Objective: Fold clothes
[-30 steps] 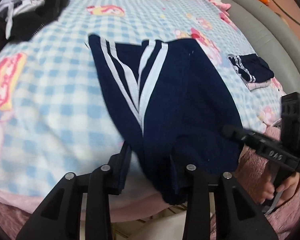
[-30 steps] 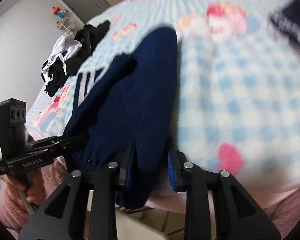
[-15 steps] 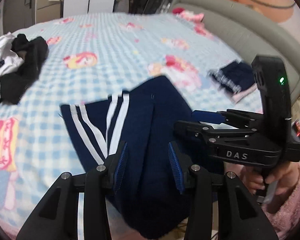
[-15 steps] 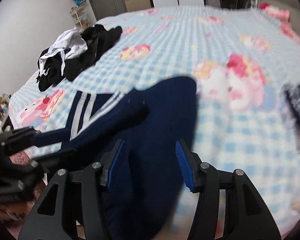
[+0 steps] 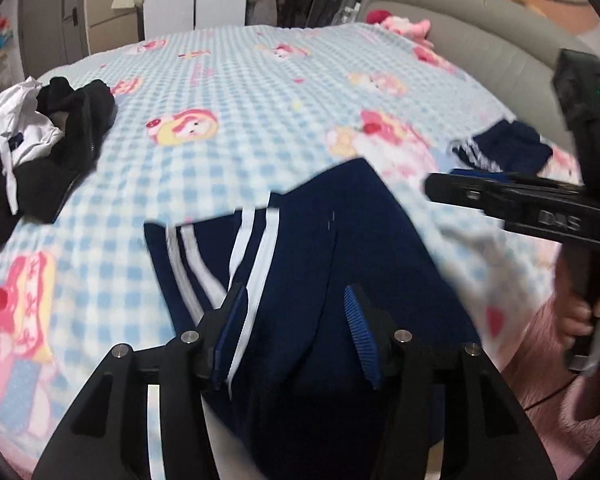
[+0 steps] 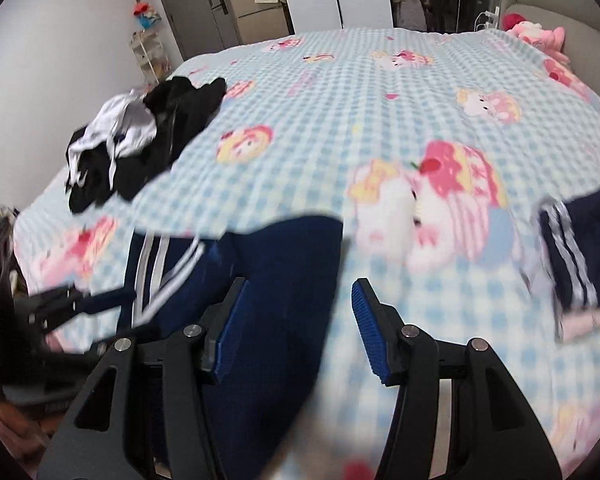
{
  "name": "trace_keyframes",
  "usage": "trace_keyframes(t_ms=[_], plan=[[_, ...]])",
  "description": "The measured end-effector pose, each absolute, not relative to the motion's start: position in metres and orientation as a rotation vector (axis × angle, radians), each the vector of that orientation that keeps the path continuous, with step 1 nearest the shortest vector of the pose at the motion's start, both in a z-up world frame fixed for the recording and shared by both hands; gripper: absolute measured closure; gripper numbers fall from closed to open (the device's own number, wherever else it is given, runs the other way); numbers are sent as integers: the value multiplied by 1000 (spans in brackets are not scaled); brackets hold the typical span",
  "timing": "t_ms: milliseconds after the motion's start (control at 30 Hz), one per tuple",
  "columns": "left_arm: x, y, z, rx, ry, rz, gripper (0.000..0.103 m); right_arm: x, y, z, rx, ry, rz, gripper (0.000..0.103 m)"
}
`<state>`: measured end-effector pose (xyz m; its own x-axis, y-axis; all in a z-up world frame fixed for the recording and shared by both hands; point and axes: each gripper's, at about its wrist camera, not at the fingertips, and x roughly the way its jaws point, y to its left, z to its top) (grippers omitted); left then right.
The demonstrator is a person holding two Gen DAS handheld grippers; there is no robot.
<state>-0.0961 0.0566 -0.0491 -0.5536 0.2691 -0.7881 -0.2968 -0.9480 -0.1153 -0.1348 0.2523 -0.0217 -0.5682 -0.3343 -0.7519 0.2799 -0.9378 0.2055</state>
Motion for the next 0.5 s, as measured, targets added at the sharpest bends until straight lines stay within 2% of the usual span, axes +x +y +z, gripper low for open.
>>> trace_keyframes(t_ms=[133,200,300,367,400,500], plan=[[-118,66,-60,-1307,66,2487,50,-155,244,-45,1261,-136,-2455,49],[-127,72,-68,-1358,135,2510,50,-158,241,-59,1289,-155,-2432,49],[-135,62,-78,-1436,165,2581,50,-155,237,-84,1366,-108,-2400,49],[-134,45,-77,-1452,153,2669,53,-155,236,-87,1369,-80,-2399,49],[-133,36,-76,-1460,146,2714,58,-155,236,-85,1363,-83,-2403,49],[-128,3,-68,-1496,18,2846,58,-157,239,-83,1353,-99,-2444,49]])
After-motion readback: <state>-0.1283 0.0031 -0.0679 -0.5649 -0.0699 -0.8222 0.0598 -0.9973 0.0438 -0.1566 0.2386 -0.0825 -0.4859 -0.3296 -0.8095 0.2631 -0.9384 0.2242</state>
